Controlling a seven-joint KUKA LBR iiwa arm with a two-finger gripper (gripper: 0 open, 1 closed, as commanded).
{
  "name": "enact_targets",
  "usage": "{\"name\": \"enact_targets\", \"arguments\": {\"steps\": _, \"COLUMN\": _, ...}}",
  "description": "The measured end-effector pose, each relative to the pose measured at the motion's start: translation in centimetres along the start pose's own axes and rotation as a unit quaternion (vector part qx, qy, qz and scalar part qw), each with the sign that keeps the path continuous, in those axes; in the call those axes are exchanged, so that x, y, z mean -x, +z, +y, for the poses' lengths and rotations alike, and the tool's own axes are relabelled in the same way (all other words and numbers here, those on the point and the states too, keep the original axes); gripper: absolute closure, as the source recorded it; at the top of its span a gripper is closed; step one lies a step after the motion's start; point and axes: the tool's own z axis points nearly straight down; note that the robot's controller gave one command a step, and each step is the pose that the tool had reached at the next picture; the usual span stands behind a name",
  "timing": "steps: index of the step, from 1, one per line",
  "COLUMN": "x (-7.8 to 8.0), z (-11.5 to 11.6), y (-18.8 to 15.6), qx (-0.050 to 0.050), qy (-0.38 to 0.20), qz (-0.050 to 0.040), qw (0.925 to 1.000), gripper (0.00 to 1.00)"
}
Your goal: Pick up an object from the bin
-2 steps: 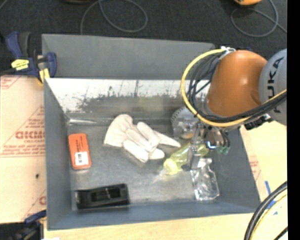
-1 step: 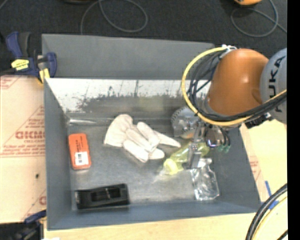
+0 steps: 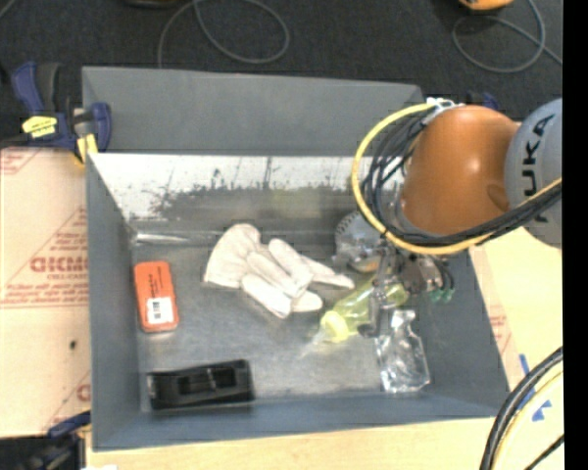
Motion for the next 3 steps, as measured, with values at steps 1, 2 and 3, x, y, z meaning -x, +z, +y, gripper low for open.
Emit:
{"name": "enact_targets", "arguments": {"steps": 1, "x": 0.9, "z": -0.8, "y": 5.3, "qx": -0.001, "qy": -0.111, "qz": -0.0015, "qw": 0.9938, "gripper": 0.00}}
{"name": "enact_targets", "arguments": {"steps": 2, "x": 1.2, "z": -0.9, "y": 8.2, "qx": 0.001, "qy": -0.152, "qz": 0.0022, "qw": 0.9884, "gripper": 0.00}}
{"name": "enact_targets", "arguments": {"steps": 3, "x": -0.3, "z": -1.2, "y": 9.7, "qx": -0.001, "qy": -0.247, "qz": -0.0022, "qw": 0.9689, "gripper": 1.00}}
